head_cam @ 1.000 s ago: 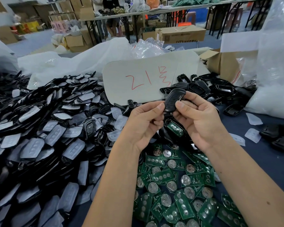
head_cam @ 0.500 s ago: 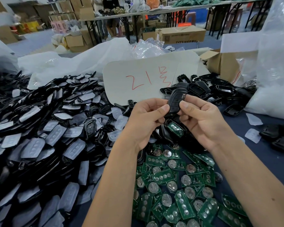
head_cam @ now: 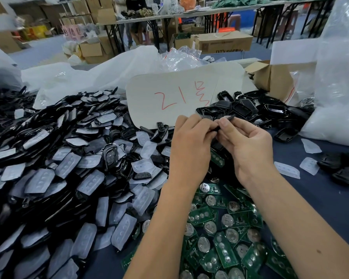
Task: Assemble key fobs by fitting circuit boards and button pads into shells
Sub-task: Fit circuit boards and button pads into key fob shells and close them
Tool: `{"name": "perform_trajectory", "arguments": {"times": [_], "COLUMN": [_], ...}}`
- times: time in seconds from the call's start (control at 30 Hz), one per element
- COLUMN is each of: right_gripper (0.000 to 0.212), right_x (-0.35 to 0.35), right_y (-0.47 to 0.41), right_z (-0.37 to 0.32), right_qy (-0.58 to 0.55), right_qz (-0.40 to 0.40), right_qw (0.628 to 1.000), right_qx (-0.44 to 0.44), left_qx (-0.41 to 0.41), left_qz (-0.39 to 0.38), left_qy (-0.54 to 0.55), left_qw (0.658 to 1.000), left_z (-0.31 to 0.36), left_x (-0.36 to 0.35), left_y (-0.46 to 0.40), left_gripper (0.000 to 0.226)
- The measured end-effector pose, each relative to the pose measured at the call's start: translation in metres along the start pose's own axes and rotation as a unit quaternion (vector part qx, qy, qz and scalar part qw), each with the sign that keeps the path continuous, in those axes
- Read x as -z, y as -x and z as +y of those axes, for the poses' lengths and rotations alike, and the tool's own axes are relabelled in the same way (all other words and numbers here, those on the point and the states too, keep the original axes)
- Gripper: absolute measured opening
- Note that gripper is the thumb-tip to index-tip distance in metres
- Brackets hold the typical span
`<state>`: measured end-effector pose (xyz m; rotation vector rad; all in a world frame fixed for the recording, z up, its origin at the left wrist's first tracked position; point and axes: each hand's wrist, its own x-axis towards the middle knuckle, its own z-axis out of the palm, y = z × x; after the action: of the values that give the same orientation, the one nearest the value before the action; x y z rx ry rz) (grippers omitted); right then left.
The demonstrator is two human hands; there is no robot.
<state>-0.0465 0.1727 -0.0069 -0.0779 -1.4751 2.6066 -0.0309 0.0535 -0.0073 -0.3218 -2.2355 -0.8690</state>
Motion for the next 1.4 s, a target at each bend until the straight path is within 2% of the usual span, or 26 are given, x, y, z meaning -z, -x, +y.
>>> {"name": "perform_trajectory", "arguments": {"times": [0.1,0.17,0.23,0.3,0.4,0.5,0.63,0.67,0.77,0.87,0.97,1.03,1.2,1.4], "right_gripper": [0.009,0.013,0.025,0.029,0.025,0.025,0.026,0.026,0.025,0.026,0.025,0.026,0.029,0.030], "right_x": [0.006,0.016,0.027,0.035,0.040,0.041,0.041,0.041,0.040,0.037,0.036,0.036,0.037,0.037], "right_y": [-0.004,-0.012,-0.020,-0.026,-0.030,-0.029,-0.027,-0.027,-0.024,-0.022,-0.021,-0.021,-0.021,-0.021], "right_z": [-0.006,-0.012,-0.017,-0.020,-0.021,-0.021,-0.022,-0.022,-0.022,-0.020,-0.018,-0.017,-0.015,-0.016], "right_qy": [-0.034,-0.072,-0.114,-0.140,-0.148,-0.138,-0.122,-0.115,-0.084,-0.054,-0.017,-0.001,0.012,0.022], "right_qz": [-0.039,-0.065,-0.086,-0.103,-0.133,-0.154,-0.178,-0.186,-0.213,-0.226,-0.231,-0.231,-0.223,-0.218], "right_qw": [0.999,0.995,0.989,0.983,0.977,0.975,0.971,0.970,0.967,0.965,0.964,0.964,0.965,0.965], "right_qx": [-0.013,-0.031,-0.049,-0.063,-0.075,-0.082,-0.100,-0.104,-0.113,-0.122,-0.127,-0.130,-0.137,-0.146], "left_qx": [0.051,0.114,0.166,0.181,0.188,0.212,0.250,0.264,0.328,0.395,0.407,0.400,0.371,0.378], "left_qz": [0.005,0.001,-0.060,-0.145,-0.211,-0.185,-0.079,-0.052,-0.017,-0.027,-0.052,-0.060,-0.073,-0.067], "left_qy": [0.054,0.041,-0.037,-0.104,-0.089,0.010,0.186,0.243,0.405,0.435,0.462,0.467,0.445,0.445], "left_qw": [0.997,0.993,0.984,0.967,0.955,0.960,0.947,0.932,0.853,0.808,0.786,0.786,0.812,0.809], "left_z": [-0.002,-0.007,-0.014,-0.018,-0.019,-0.016,-0.015,-0.015,-0.015,-0.018,-0.023,-0.025,-0.026,-0.024], "left_x": [0.004,0.005,0.005,0.004,0.001,0.000,0.005,0.007,0.013,0.012,0.010,0.010,0.011,0.011], "left_y": [0.001,0.003,0.004,0.007,0.010,0.008,0.005,0.003,-0.002,-0.002,0.000,0.000,0.002,0.001], "left_gripper": [0.013,0.023,0.041,0.054,0.051,0.036,0.017,0.014,0.010,0.031,0.030,0.030,0.024,0.015]}}
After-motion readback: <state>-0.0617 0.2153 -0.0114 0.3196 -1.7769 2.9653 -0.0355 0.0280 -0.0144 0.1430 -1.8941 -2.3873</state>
